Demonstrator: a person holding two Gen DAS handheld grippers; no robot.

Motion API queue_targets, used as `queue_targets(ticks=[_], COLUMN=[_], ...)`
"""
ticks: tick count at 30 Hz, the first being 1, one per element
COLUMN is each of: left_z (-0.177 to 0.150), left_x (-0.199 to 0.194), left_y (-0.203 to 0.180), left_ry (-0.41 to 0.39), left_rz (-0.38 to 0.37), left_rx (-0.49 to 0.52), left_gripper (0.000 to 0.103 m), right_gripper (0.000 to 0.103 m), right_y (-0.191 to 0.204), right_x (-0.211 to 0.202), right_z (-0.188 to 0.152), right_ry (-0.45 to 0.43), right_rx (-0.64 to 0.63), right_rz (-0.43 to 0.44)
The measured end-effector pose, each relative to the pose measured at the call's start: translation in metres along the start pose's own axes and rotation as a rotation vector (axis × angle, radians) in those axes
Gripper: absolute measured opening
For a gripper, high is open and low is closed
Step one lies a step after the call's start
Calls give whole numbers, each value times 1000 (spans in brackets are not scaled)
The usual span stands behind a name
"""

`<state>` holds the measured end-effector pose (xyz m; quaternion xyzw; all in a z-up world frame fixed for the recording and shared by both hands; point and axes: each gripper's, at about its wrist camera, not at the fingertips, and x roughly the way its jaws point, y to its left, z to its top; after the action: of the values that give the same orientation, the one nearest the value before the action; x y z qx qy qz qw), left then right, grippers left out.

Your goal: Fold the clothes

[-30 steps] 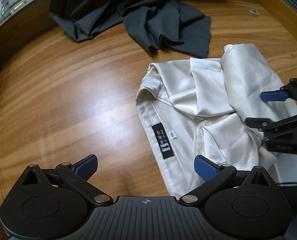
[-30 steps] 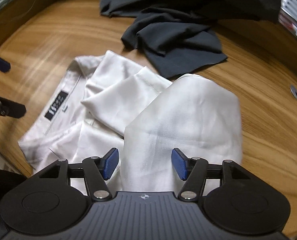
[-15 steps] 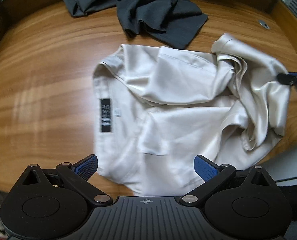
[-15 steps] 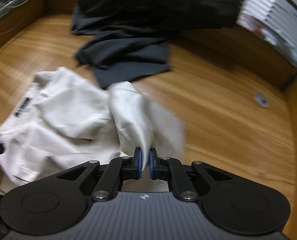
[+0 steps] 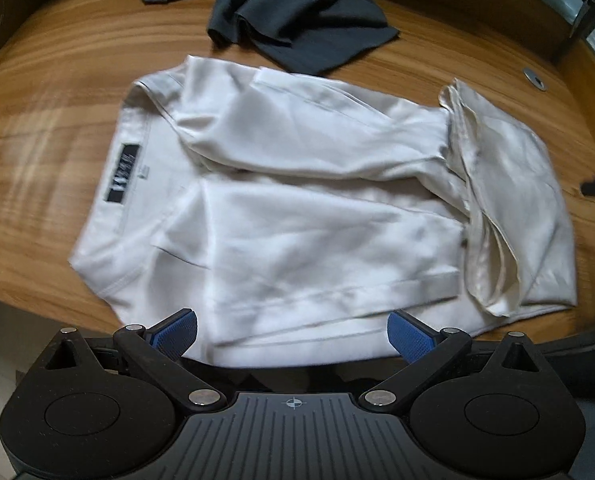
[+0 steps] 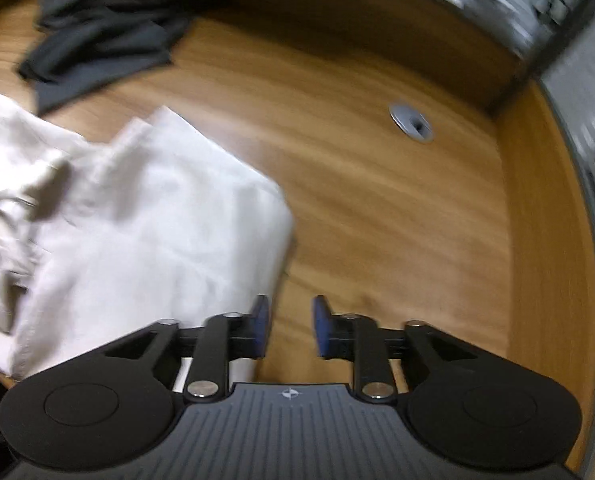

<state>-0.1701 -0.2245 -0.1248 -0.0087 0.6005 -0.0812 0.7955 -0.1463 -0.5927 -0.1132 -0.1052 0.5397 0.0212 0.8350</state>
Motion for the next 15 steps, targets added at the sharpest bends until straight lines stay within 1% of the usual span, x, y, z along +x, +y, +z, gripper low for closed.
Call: queue_targets(ticks=[2, 4, 5, 6, 8, 9, 10, 11, 12, 13, 15], left_z=[-1, -2, -3, -4, -5, -5, -4, -4, -3, -3, -2], left_x=[3, 5, 5, 6, 6, 7, 8, 10, 11, 13, 17], left_y=[-7, -13, -12, -10, -5, -2, 0, 2, 4, 6, 8], left_ry=[-10, -22, -37, -52, -75, -81, -82, -79, -77, -74, -68], left_rz=[20, 42, 56, 70, 94, 106, 119, 129, 139, 148, 155], left_rx=[4, 3, -14, -33, -74, -92, -105, -115, -124, -134, -155], left_gripper=[101, 101, 96, 95, 95, 95, 94, 92, 90, 87, 86], right_gripper=[32, 38, 41, 41, 42, 46, 49, 55, 57, 57, 60], right_y=[4, 14, 22, 30, 51, 62, 70, 80, 89, 98, 115], right_x=[-2, 0, 2, 5, 9, 11, 13, 16, 19, 23, 32], right_z=[10, 21, 27, 33, 46, 53, 58, 62, 66, 70, 81], right_ry=[-26, -51, -58, -63, -71, -74, -79, -82, -84, -84, -72], right_rx=[-65, -127, -155, -184, -236, -260, -282, -305, -331, -358, -407], right_rz=[63, 135, 172, 205, 267, 295, 321, 345, 364, 382, 402])
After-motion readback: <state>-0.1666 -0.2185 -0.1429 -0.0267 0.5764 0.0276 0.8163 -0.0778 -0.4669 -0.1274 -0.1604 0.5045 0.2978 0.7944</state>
